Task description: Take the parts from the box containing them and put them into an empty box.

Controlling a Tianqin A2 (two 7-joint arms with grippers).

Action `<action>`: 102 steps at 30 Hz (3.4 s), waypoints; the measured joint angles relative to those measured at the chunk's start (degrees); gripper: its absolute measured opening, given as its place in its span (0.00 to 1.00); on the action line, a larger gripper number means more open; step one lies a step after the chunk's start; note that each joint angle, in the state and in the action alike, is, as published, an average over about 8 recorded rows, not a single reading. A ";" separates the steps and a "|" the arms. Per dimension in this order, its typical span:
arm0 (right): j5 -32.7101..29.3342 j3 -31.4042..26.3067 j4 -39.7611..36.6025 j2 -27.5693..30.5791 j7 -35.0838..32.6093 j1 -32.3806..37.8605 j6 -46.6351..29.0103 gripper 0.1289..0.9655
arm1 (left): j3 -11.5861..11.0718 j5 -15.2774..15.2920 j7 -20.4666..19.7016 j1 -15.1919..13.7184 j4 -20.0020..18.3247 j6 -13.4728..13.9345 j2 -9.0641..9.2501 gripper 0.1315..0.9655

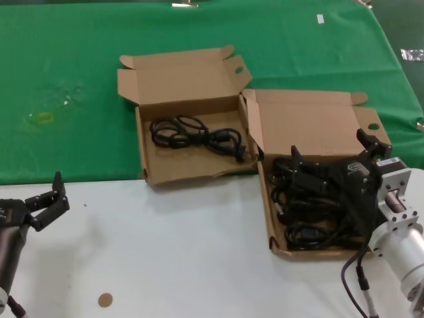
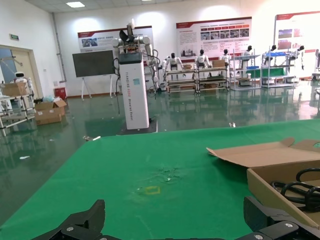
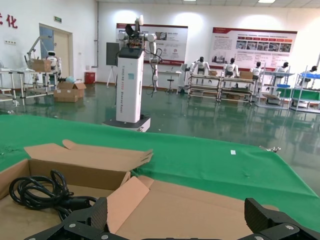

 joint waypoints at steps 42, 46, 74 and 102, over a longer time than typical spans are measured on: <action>0.00 0.00 0.00 0.00 0.00 0.00 0.00 1.00 | 0.00 0.00 0.00 0.00 0.00 0.00 0.00 1.00; 0.00 0.00 0.00 0.00 0.00 0.00 0.00 1.00 | 0.00 0.00 0.00 0.00 0.00 0.00 0.00 1.00; 0.00 0.00 0.00 0.00 0.00 0.00 0.00 1.00 | 0.00 0.00 0.00 0.00 0.00 0.00 0.00 1.00; 0.00 0.00 0.00 0.00 0.00 0.00 0.00 1.00 | 0.00 0.00 0.00 0.00 0.00 0.00 0.00 1.00</action>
